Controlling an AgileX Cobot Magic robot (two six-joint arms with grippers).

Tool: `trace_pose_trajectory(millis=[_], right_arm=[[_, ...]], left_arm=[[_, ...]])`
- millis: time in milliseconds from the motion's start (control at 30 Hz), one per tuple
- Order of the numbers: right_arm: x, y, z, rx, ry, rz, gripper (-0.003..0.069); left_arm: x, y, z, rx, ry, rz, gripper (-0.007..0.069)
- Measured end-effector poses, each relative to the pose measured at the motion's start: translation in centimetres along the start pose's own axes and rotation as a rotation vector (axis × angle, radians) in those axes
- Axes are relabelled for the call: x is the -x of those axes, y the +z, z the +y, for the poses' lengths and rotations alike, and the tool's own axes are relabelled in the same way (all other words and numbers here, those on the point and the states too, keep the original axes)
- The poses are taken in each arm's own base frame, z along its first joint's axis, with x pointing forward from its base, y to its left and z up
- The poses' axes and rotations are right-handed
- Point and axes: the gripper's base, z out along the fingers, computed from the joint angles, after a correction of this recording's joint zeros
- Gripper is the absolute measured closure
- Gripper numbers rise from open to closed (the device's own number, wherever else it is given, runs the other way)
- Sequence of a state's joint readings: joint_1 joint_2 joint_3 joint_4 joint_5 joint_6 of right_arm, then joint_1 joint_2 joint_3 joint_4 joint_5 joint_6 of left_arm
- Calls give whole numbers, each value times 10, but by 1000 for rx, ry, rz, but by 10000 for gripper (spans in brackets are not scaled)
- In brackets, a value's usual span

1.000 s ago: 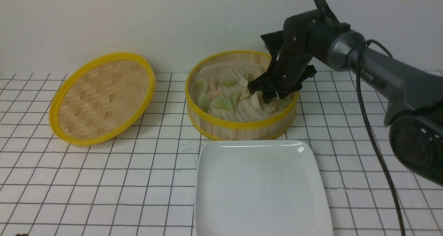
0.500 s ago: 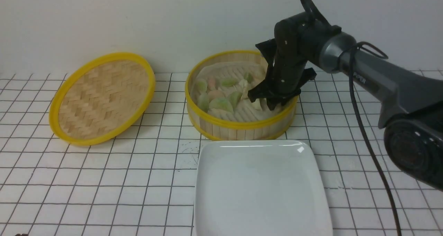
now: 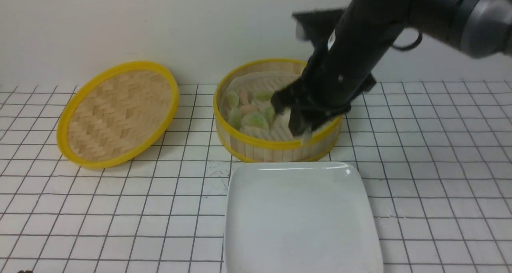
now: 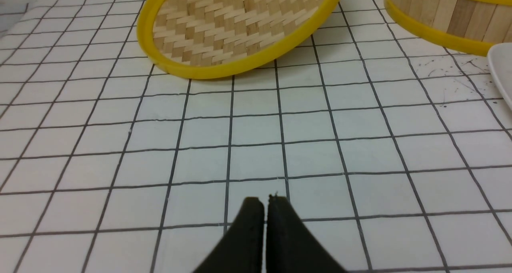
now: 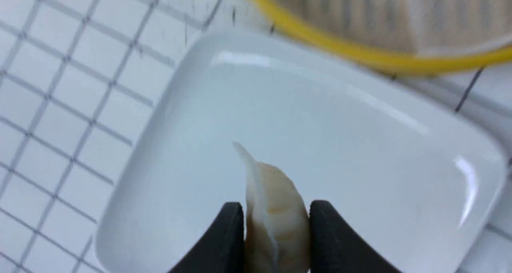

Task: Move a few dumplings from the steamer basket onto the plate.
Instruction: Use the right arm to put the dumpling into the plate, then use the right arm to grab a dumpling from inside the steamer

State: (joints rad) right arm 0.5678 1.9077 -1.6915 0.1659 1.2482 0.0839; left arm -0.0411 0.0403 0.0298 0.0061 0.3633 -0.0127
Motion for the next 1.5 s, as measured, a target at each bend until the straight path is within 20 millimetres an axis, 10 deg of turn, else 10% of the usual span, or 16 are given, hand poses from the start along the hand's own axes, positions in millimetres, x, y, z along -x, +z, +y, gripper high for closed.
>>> trace_pose_trajectory(millis=[233, 467, 733, 1000, 1200, 1500], right_arm=[[-21, 71, 1, -35, -14, 174, 447], [-14, 77, 0, -50, -25, 150, 220], [46, 30, -10, -205, -47, -151, 109], [101, 69, -64, -250, 53, -215, 106], [109, 113, -82, -249, 84, -174, 167], [106, 131, -80, -199, 98, -129, 489]], left_arm=[[0, 0, 0, 0, 0, 0, 631], [0, 0, 0, 0, 0, 0, 631], [0, 0, 0, 0, 0, 0, 631], [0, 0, 0, 0, 0, 0, 631], [0, 0, 0, 0, 0, 0, 631], [0, 0, 0, 0, 0, 0, 631]])
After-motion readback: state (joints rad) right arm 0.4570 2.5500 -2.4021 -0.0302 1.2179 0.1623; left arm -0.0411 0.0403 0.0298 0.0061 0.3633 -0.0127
